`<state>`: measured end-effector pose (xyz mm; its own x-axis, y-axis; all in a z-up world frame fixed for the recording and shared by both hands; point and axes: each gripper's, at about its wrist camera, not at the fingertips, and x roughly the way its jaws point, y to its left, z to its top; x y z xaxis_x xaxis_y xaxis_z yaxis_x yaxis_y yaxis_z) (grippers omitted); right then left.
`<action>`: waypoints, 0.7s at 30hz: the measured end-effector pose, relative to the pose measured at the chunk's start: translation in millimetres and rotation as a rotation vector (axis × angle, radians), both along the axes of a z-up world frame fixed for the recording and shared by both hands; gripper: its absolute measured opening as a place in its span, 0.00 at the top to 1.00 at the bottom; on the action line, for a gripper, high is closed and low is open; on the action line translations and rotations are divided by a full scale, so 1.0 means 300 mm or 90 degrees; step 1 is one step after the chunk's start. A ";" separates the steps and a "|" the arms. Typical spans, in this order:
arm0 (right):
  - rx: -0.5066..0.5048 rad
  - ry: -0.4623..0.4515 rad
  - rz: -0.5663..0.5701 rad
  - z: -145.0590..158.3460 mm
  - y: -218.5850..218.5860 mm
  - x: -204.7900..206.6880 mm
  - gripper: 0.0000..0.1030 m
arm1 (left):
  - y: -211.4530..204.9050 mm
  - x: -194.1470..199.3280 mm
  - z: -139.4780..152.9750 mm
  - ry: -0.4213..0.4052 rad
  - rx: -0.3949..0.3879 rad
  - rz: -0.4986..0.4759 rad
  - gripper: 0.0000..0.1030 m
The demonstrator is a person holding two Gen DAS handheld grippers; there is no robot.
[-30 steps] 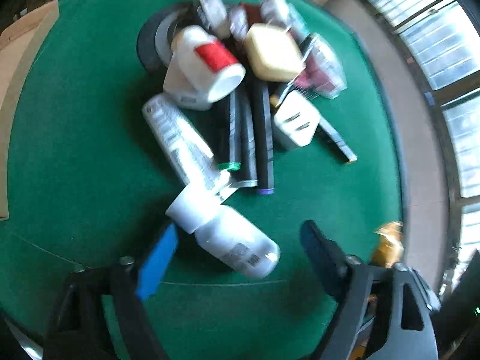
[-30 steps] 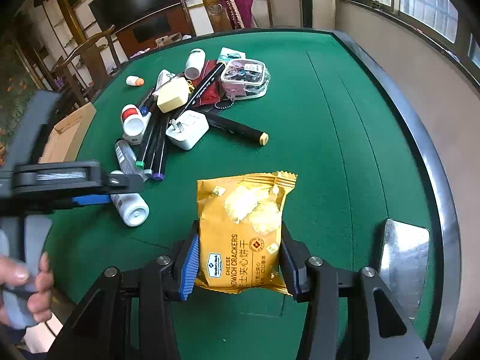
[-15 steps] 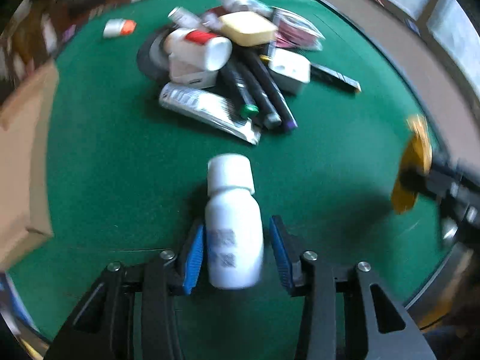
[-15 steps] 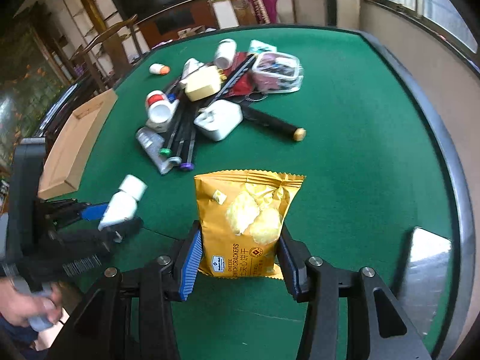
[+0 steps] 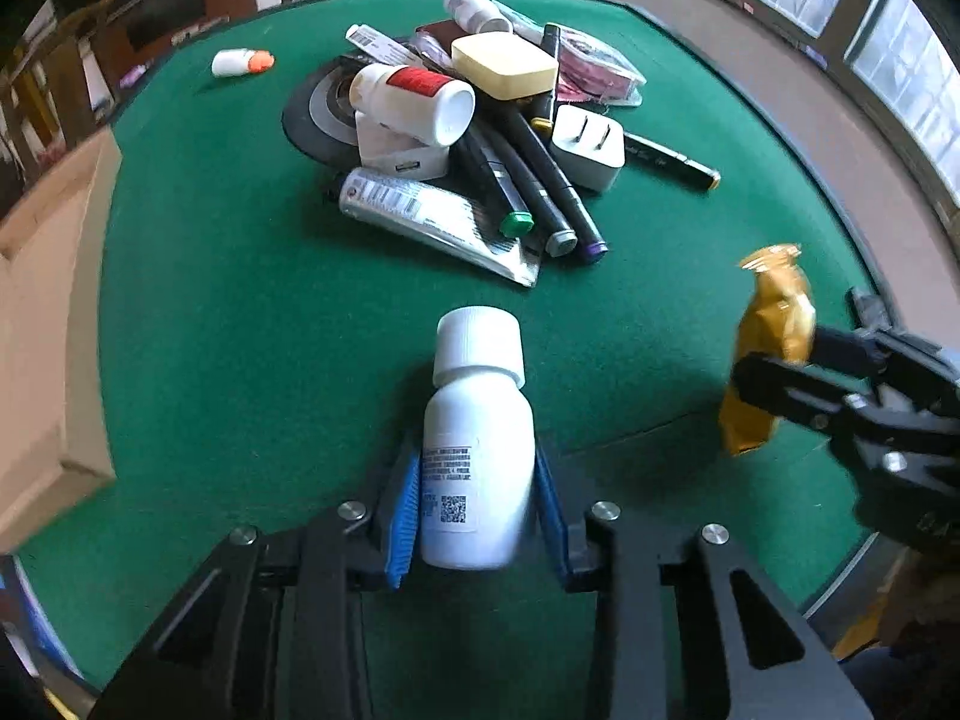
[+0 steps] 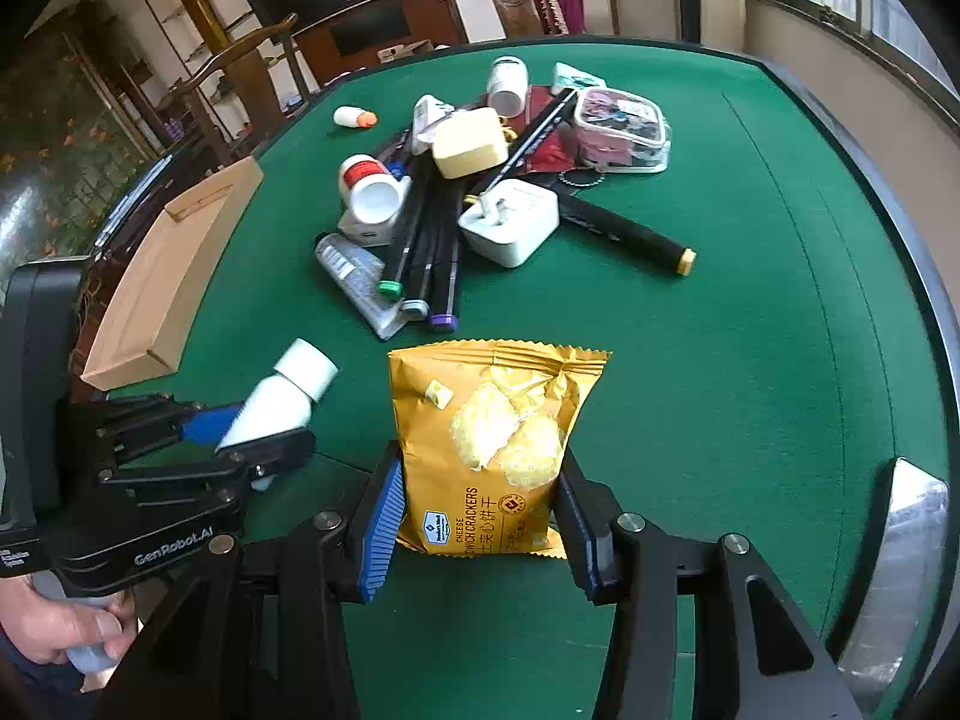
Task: Organize objects
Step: 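Carry the crackers packet and white bottle toward the cardboard tray with both tools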
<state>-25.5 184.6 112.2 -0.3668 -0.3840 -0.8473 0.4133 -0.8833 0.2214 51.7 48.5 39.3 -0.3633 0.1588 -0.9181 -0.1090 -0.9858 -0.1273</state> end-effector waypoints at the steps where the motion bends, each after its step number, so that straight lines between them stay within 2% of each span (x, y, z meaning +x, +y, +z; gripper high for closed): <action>1: 0.002 0.001 0.002 -0.001 -0.006 0.002 0.50 | 0.000 0.006 0.001 -0.002 0.007 0.002 0.68; 7: 0.016 -0.021 0.006 -0.039 -0.030 0.003 0.50 | -0.001 0.001 0.001 0.007 -0.030 0.008 0.68; 12: 0.028 -0.035 0.016 -0.071 -0.049 0.002 0.51 | -0.031 -0.027 -0.009 0.009 -0.037 0.019 0.68; 21: 0.058 -0.015 0.061 -0.079 -0.066 -0.001 0.50 | 0.000 -0.010 -0.014 0.021 -0.072 0.037 0.66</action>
<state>-26.0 164.6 88.5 -0.3110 -0.3380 -0.8883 0.4928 -0.8565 0.1534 48.8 48.4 35.1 -0.3986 0.0329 -0.9165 -0.0540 -0.9985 -0.0124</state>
